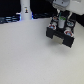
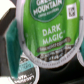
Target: Open the kcup holder, insert the kcup into the holder, and close the kcup holder
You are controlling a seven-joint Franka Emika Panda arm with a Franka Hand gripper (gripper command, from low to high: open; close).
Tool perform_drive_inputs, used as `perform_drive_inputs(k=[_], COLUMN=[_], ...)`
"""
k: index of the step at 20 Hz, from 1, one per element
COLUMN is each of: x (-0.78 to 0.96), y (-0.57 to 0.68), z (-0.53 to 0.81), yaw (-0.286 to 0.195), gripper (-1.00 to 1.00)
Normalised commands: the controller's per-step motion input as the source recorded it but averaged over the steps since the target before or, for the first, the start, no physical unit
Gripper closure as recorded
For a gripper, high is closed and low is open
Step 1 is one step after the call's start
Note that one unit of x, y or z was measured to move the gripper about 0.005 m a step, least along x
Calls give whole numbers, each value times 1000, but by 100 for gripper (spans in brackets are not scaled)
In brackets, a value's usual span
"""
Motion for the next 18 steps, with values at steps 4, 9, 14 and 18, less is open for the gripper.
perform_drive_inputs(k=[4,9,14,18], x=[14,43,93,138], y=[10,66,117,66], z=[-318,-225,-27,269], yaw=[8,27,53,96], gripper=[100,100,-100,-100])
